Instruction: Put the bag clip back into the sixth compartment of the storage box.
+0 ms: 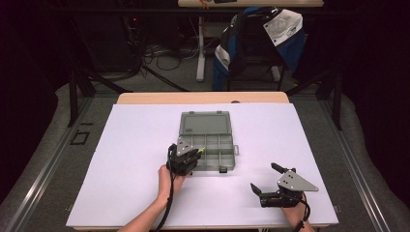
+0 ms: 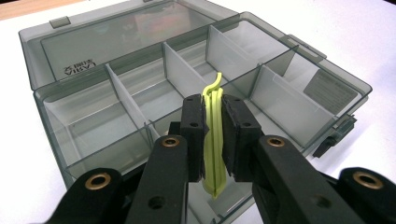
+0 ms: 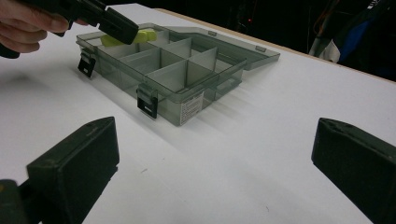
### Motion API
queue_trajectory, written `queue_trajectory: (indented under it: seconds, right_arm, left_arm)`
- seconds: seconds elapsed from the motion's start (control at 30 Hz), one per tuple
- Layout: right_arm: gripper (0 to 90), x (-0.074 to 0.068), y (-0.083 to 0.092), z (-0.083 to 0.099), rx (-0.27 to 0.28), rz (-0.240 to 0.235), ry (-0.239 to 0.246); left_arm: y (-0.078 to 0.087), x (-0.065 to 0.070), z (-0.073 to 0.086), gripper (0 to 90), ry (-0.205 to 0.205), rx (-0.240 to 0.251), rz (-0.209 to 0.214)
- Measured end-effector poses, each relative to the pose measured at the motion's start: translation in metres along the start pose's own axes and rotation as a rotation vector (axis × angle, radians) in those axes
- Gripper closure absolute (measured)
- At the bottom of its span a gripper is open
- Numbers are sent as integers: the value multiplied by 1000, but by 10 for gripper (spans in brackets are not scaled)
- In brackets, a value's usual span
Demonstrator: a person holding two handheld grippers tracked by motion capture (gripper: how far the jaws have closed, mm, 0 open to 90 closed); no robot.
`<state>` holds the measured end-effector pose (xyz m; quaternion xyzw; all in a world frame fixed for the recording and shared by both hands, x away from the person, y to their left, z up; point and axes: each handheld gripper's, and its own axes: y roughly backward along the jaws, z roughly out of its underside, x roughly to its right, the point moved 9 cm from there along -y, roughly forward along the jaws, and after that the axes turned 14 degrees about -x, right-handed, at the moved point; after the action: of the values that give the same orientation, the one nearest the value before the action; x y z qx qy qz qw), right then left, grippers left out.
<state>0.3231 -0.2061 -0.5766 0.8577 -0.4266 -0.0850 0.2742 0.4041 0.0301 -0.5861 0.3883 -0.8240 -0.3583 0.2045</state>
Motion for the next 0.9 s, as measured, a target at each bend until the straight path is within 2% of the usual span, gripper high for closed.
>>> queue_trajectory:
  seconds: [0.13, 0.2, 0.3, 0.37, 0.5, 0.63, 0.9]
  right_arm:
    - [4, 0, -1, 0, 8, 0, -4]
    - [4, 0, 0, 0, 3, -1, -1]
    - [4, 0, 0, 0, 3, -1, -2]
    - [4, 0, 0, 0, 2, -1, -4]
    - [4, 0, 1, 0, 3, -3, -2]
    - [4, 0, 1, 1, 3, -8, -10]
    - [5, 2, 1, 2, 10, -12, -16]
  left_arm:
    - [-1, 2, 1, 794, -2, -3, 1]
    - [-1, 2, 1, 761, -4, -4, -1]
    - [1, 2, 0, 654, -11, -1, -8]
    - [2, 2, 0, 530, -13, -3, -19]
    - [5, 1, 0, 359, -19, -13, -16]
    - [9, 2, -1, 243, -34, -9, 0]
    - [21, 6, -2, 123, -62, 16, 23]
